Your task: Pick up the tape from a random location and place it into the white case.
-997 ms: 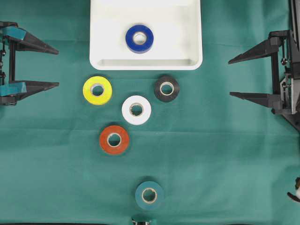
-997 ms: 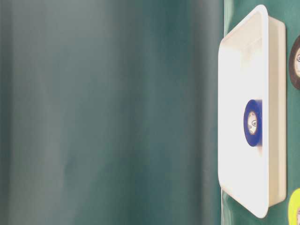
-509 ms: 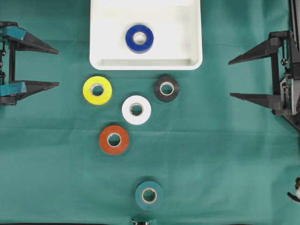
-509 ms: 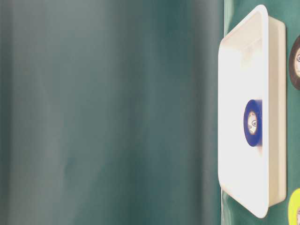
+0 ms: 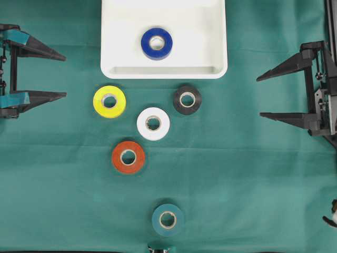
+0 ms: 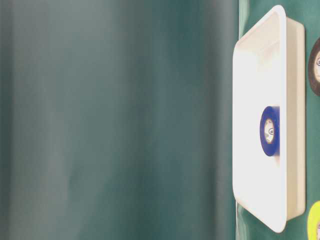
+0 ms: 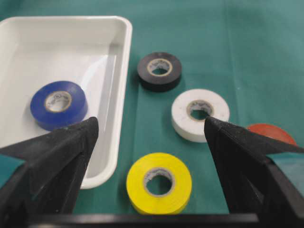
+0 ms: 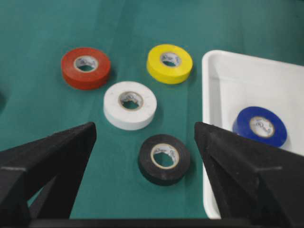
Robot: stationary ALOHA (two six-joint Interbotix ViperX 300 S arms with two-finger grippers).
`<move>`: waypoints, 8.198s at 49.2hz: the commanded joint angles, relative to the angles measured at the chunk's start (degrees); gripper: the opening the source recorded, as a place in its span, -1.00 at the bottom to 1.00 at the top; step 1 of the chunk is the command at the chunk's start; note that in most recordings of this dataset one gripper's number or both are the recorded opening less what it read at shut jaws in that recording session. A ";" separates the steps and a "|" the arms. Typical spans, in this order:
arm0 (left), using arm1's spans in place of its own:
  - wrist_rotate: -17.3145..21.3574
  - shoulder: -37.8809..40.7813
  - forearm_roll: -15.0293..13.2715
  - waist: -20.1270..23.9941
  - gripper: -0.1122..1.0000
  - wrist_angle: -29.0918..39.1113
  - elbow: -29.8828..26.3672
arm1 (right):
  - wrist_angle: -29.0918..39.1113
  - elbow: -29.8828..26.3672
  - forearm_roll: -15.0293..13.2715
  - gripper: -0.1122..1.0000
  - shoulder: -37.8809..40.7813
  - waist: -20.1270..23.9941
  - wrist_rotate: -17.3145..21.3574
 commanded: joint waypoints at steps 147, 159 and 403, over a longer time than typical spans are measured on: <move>-0.26 0.70 -0.26 -0.09 0.97 -1.49 -0.70 | 33.05 -39.99 0.00 0.87 45.62 -3.34 4.48; -0.44 0.70 -0.35 -0.35 0.97 -1.41 -0.70 | 37.88 -41.84 -0.09 0.87 46.67 -3.34 4.57; -0.53 0.70 -0.35 -0.35 0.97 -1.32 -0.70 | 41.48 -44.74 -0.70 -0.35 49.66 -3.25 8.88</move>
